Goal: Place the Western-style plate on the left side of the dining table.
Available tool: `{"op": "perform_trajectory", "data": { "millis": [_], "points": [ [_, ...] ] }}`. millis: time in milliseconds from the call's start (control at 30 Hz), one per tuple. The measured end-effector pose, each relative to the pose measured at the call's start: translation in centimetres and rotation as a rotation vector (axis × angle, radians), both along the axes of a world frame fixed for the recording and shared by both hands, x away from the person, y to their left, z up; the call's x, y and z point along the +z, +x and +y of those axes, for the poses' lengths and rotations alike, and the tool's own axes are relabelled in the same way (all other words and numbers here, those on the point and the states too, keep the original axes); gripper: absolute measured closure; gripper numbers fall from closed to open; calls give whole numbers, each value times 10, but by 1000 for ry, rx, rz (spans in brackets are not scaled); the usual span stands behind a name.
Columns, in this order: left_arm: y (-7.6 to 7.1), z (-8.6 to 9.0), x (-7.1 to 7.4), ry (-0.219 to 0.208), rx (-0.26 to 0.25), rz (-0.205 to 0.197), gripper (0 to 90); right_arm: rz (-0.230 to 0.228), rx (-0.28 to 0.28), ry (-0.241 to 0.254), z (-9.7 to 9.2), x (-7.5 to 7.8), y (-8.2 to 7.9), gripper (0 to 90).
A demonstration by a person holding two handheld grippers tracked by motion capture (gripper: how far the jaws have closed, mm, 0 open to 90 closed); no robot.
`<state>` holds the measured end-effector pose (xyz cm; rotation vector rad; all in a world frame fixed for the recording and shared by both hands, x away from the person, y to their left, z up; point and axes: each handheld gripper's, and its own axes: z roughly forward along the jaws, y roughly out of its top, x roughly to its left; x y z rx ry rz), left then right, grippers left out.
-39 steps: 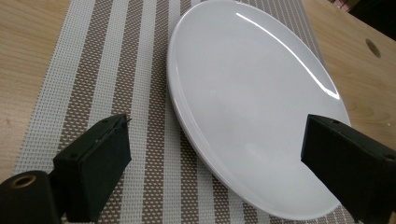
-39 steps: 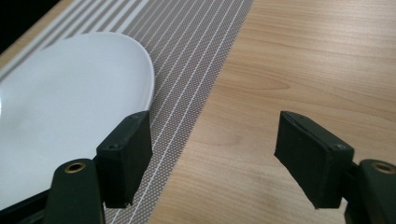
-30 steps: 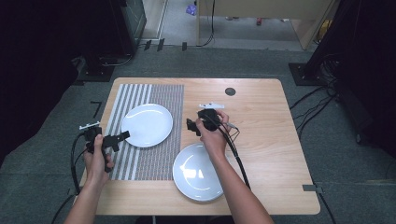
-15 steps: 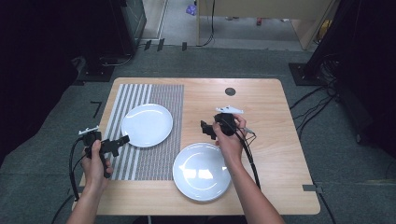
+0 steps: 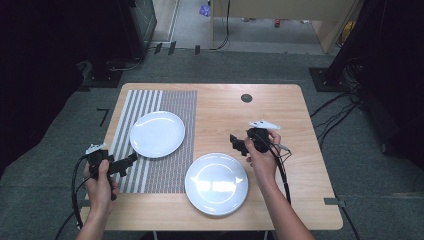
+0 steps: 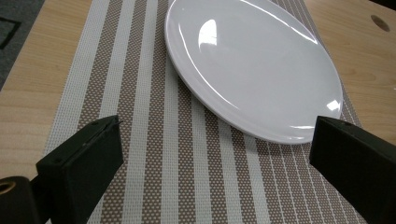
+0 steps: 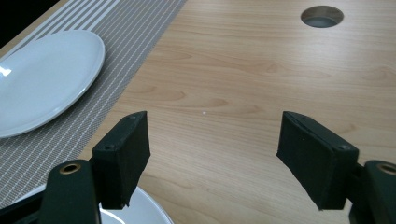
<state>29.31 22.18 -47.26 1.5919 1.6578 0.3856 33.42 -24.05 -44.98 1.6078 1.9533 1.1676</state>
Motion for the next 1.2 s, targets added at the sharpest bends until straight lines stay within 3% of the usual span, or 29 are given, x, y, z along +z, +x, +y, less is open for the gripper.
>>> {"op": "perform_trajectory", "data": {
  "millis": [567, 833, 1200],
  "points": [
    [-33, -1, 0, 37, -15, -30, 28, -19, -51, 21, -53, -4, -28, 251],
    [-47, 5, -3, 53, 5, -51, 28, -6, -86, 18, -82, -14, -42, 251],
    [-58, 16, -14, 62, 25, -40, 28, 17, -124, 11, -109, -30, -60, 252]
  ]
}}
